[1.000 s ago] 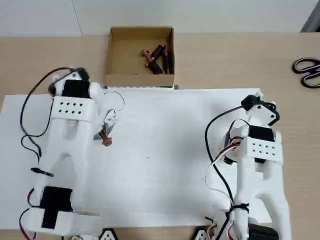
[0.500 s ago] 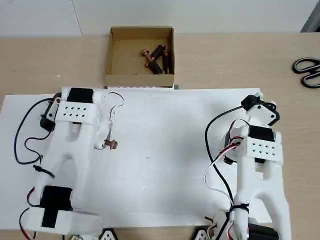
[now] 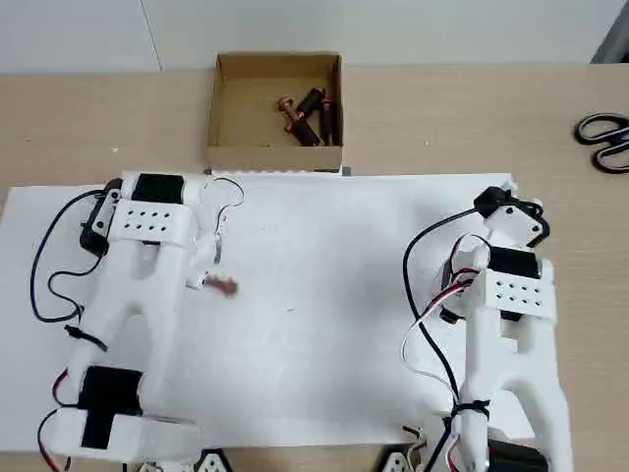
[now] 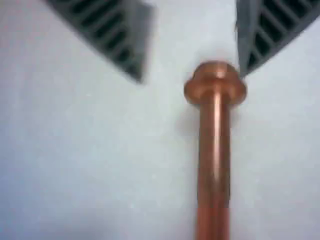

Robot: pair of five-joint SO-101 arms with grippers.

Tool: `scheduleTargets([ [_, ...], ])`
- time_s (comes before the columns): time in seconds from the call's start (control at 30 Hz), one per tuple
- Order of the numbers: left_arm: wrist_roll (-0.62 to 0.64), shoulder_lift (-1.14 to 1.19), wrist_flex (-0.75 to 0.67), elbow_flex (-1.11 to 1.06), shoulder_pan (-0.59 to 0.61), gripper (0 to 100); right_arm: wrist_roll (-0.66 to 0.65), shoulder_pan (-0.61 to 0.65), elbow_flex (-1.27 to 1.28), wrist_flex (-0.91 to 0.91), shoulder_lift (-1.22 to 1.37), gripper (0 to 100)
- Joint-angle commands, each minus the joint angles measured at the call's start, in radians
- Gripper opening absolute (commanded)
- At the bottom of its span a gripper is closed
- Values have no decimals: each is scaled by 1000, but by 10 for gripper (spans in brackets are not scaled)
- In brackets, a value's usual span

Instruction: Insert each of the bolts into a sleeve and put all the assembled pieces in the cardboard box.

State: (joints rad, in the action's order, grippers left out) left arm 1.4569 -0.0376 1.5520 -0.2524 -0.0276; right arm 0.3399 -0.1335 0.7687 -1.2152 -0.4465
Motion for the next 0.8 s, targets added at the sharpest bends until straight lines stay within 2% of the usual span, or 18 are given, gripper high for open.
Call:
scheduleTargets([
  [0.0, 2, -9, -5, 4, -14, 235, -5, -5, -9, -8, -41, 2],
  [0.2, -2, -20, -3, 10, -68, 271, -5, -5, -9, -8, -41, 2],
  [0.27, -74, -20, 0, 10, -64, 271, -5, -5, -9, -8, -41, 2],
  [0.43, -516, -20, 91, 36, 15, 271, -5, -7, -9, -8, -41, 2],
  [0.57, -1000, -11, 144, 73, 124, 268, -5, -7, -9, -8, -41, 2],
  [0.77, -1505, -18, 187, 119, 167, 268, -5, -7, -9, -8, -41, 2],
])
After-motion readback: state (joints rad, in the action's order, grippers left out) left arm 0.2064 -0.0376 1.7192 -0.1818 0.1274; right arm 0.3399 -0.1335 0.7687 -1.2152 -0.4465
